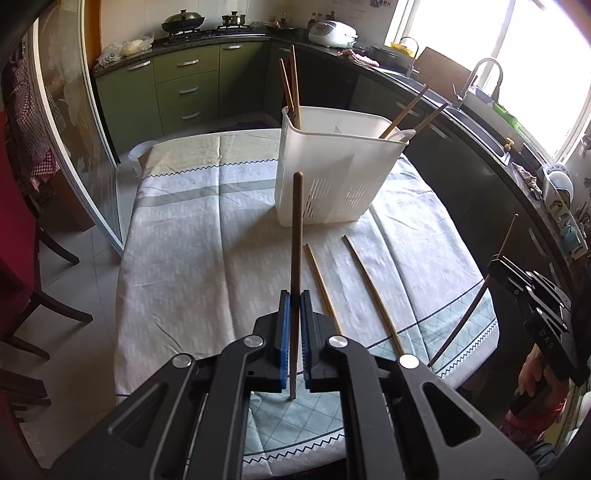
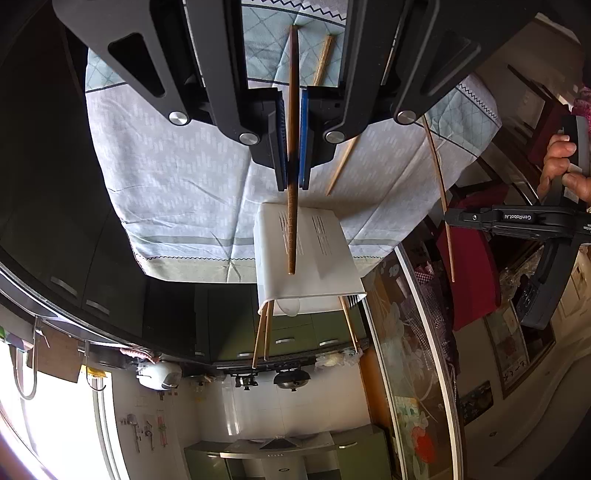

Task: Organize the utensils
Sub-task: 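Lift a chopstick upright in each gripper toward the white caddy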

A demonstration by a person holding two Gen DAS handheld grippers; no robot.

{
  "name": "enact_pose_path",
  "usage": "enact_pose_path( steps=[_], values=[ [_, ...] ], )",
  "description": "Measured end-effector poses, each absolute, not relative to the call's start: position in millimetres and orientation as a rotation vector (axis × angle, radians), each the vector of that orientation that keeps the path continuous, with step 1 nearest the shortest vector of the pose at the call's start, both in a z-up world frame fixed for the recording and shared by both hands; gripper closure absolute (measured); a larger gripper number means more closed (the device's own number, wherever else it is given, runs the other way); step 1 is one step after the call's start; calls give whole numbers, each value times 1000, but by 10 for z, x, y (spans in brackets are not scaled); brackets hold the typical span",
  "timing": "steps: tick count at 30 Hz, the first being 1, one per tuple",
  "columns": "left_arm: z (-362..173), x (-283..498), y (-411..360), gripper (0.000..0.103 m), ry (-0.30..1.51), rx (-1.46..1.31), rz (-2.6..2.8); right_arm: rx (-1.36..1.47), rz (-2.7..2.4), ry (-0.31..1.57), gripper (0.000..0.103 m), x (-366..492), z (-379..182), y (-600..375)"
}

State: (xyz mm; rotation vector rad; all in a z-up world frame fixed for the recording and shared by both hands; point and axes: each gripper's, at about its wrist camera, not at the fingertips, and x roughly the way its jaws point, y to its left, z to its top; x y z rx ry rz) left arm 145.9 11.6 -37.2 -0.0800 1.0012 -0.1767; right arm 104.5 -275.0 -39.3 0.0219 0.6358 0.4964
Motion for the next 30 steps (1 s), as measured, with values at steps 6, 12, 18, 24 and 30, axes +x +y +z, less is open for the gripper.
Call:
enact_pose_path(
  steps=[6,12,18,24,30],
  values=[
    [-338,1352,145,98,986,-85,-179,71,468,556,96,1025,-355,-2854],
    [-320,1317,140,98,980,-79,-184,71,421,510,96,1044,-393,-2911],
    [-257,1307,115,98,961,-73,-190,85,442,508,96,1022,-340,-2927],
    [-218,1304,105,98,949,-72,-192,82,460,515,96,1035,-334,-2889],
    [-180,1318,99,98,936,-76,-195,87,469,524,96,1050,-334,-2890]
  ],
)
